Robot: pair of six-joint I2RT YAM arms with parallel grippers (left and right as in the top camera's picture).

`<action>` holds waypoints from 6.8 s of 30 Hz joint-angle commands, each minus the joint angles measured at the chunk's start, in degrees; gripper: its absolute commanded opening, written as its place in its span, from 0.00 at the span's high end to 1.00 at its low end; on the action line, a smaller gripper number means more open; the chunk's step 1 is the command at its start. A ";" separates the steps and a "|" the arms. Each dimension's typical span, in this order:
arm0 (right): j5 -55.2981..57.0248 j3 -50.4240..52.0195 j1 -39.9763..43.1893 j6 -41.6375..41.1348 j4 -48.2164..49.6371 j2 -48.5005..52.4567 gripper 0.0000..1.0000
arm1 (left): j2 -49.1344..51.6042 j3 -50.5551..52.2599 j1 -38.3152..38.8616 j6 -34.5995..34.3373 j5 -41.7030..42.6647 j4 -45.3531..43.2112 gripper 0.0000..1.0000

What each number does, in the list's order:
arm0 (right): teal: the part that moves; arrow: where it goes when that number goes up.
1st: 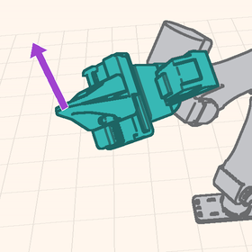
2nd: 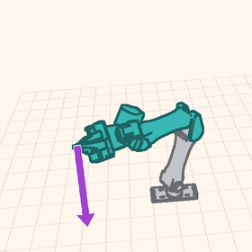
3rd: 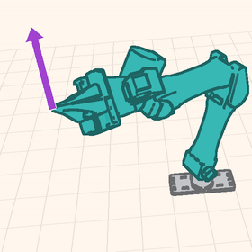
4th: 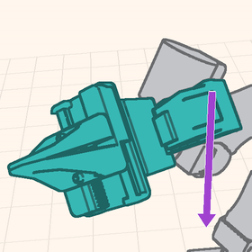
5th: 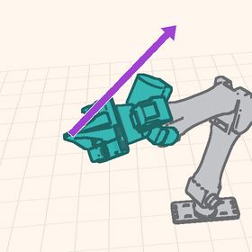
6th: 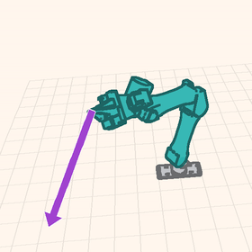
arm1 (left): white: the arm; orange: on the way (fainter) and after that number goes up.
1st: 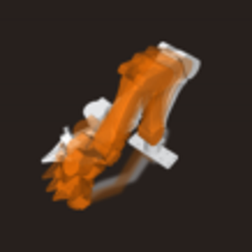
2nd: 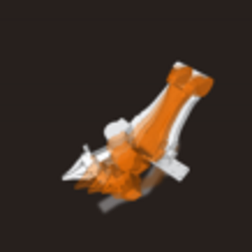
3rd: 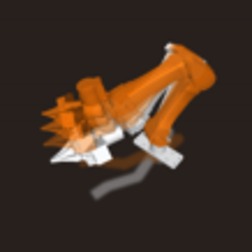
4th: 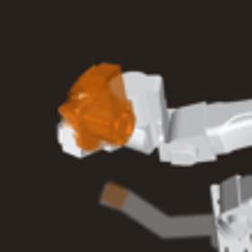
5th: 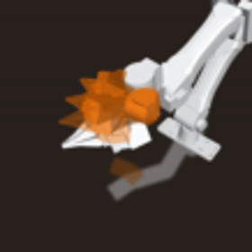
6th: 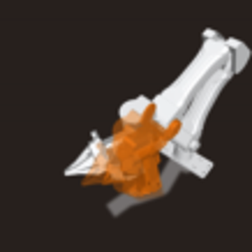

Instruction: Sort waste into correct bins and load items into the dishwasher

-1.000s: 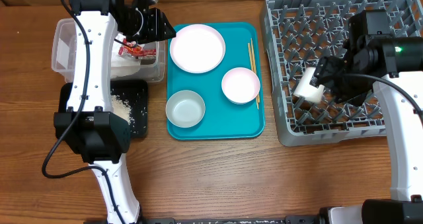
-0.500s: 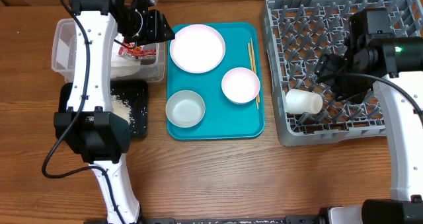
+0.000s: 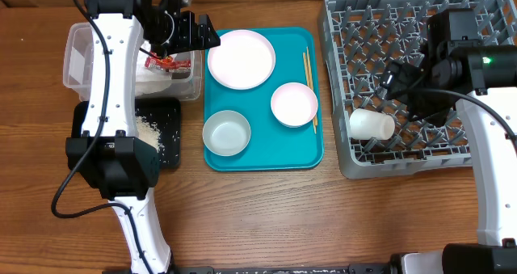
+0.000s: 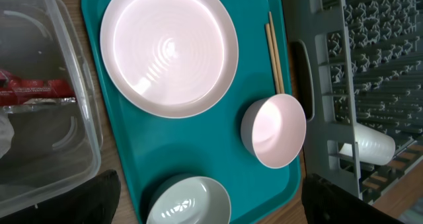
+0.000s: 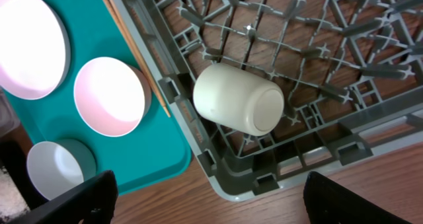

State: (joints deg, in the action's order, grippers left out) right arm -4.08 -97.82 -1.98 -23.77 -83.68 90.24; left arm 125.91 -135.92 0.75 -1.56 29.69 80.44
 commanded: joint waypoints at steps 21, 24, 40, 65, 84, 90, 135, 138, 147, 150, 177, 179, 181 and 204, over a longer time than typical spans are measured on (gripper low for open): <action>-4.61 0.00 -0.33 1.53 3.91 -0.31 0.00 | -1.33 -28.02 0.39 -3.08 -10.99 16.37 0.14; -4.61 0.00 -0.33 1.53 3.85 -0.31 0.00 | -3.69 -28.00 0.39 -3.67 -11.02 16.37 0.14; -4.57 0.00 -0.33 3.28 5.44 -0.31 0.00 | -20.92 -17.16 0.44 -8.87 -22.60 16.37 0.15; 5.53 0.00 -22.36 -22.75 14.80 22.01 0.48 | -34.25 6.93 -1.49 -21.84 -49.57 11.43 0.00; 5.49 7.76 -22.40 -24.48 21.59 29.86 0.67 | -14.60 6.93 -1.49 -21.16 -45.18 8.70 0.00; 5.53 7.23 -22.32 -24.20 22.10 29.49 0.81 | -14.53 6.93 -1.49 -21.16 -45.18 7.61 0.00; 63.58 -0.11 -11.52 60.08 80.26 32.24 0.84 | -14.53 6.93 -1.49 -21.18 -44.22 7.34 0.00; 63.14 -0.11 -11.10 60.06 81.07 34.01 0.87 | -14.53 6.93 -1.46 -21.20 -44.22 7.34 0.00; 62.51 -0.11 -11.28 61.07 86.25 37.86 0.91 | -14.53 6.93 -1.49 -21.18 -44.22 7.34 0.00; 63.10 -0.11 -11.72 61.09 88.98 37.83 0.91 | -14.53 6.93 -1.46 -21.20 -44.22 7.34 0.00; 1.14 -3.50 1.90 11.06 47.23 13.94 0.30 | -14.53 6.93 -1.46 -21.18 -44.22 7.34 0.00; -2.43 -3.45 2.78 11.02 44.48 13.97 0.30 | -14.53 6.93 -1.49 -21.18 -44.22 7.34 0.00; -1.75 -3.26 3.28 8.04 42.77 14.03 0.30 | -14.53 6.93 -1.49 -21.18 -44.22 7.34 0.00; 12.20 6.05 3.98 -12.35 38.97 20.41 0.62 | -14.53 6.93 -1.49 -21.18 -44.22 7.34 0.00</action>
State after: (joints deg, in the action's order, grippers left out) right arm 6.31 -92.23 1.74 -34.76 -45.04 108.42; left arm 110.93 -128.66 -0.43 -22.35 -14.57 87.83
